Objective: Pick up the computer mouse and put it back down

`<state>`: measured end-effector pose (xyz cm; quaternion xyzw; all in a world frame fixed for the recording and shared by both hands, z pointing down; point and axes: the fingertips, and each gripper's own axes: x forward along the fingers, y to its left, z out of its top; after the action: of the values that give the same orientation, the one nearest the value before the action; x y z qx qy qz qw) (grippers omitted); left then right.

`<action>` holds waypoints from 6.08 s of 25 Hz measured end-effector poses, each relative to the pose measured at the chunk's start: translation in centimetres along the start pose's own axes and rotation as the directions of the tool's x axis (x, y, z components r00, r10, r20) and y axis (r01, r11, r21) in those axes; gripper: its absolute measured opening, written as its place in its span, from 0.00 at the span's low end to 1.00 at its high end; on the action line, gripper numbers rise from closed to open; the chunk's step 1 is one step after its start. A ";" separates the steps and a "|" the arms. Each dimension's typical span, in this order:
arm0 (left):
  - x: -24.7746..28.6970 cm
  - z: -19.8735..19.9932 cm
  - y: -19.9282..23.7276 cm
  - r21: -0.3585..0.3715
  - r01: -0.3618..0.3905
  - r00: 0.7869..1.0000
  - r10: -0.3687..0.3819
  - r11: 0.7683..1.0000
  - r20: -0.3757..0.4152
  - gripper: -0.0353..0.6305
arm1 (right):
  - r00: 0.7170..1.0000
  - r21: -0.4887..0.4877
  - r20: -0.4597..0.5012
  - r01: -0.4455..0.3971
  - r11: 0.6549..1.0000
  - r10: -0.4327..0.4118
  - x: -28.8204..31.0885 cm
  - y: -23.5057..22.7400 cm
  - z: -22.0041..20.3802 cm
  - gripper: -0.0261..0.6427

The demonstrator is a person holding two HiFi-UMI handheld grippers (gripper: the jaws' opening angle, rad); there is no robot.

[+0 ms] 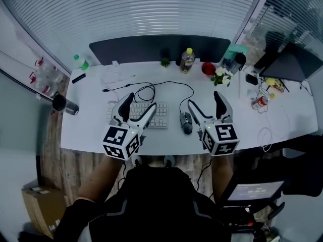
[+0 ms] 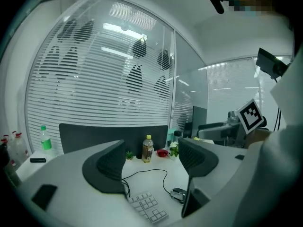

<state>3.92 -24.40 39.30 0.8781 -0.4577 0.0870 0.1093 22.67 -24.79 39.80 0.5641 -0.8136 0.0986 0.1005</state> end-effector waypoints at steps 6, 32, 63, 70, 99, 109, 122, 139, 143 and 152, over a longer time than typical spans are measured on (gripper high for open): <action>1.3 -2.5 1.5 -0.023 0.010 0.998 -0.011 1.000 -0.057 0.58 | 0.997 0.014 -0.070 0.027 1.000 -0.025 1.9 0.0 -3.1 0.64; 2.2 -28.6 3.2 -0.153 -0.047 0.877 -0.032 0.987 -0.479 0.58 | 0.824 0.019 -0.565 0.070 0.997 -0.047 6.3 0.7 -32.4 0.57; -0.4 -15.1 5.3 -0.100 0.011 0.959 -0.039 0.995 -0.279 0.58 | 0.920 0.088 -0.391 0.069 0.994 -0.030 4.3 2.4 -16.6 0.47; -1.1 -8.2 6.1 -0.053 -0.013 0.990 0.005 0.999 -0.144 0.58 | 0.952 0.056 -0.305 0.047 0.997 -0.028 3.5 3.3 -9.3 0.47; -15.9 -3.2 18.2 -0.142 -0.483 0.869 0.493 0.864 0.045 0.58 | 0.874 -0.058 -0.225 -0.452 0.890 0.430 11.9 22.1 0.3 0.48; -27.4 -4.7 24.3 -0.185 -0.647 0.748 0.662 0.740 0.035 0.58 | 0.772 -0.089 -0.220 -0.625 0.776 0.596 13.3 35.6 2.2 0.48; -31.1 -9.3 30.4 -0.231 -0.660 0.741 0.670 0.715 -0.041 0.58 | 0.728 -0.079 -0.316 -0.659 0.748 0.608 17.7 46.0 -2.3 0.48; -27.0 -23.5 38.7 -0.228 -0.580 0.811 0.526 0.782 -0.256 0.58 | 0.711 0.030 -0.540 -0.519 0.854 0.451 25.8 52.5 -21.1 0.48; -25.9 -26.9 39.3 -0.279 -0.559 0.826 0.495 0.781 -0.269 0.57 | 0.702 0.011 -0.579 -0.502 0.865 0.415 26.3 53.2 -25.3 0.48; -25.3 -31.8 39.0 -0.265 -0.552 0.815 0.444 0.791 -0.372 0.56 | 0.701 -0.055 -0.627 -0.476 0.878 0.340 26.3 53.7 -28.6 0.48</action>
<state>-44.14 -17.63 67.84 0.6662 -0.6615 0.1555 0.3073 -35.21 -22.11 71.99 0.2936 -0.8497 0.2038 0.3875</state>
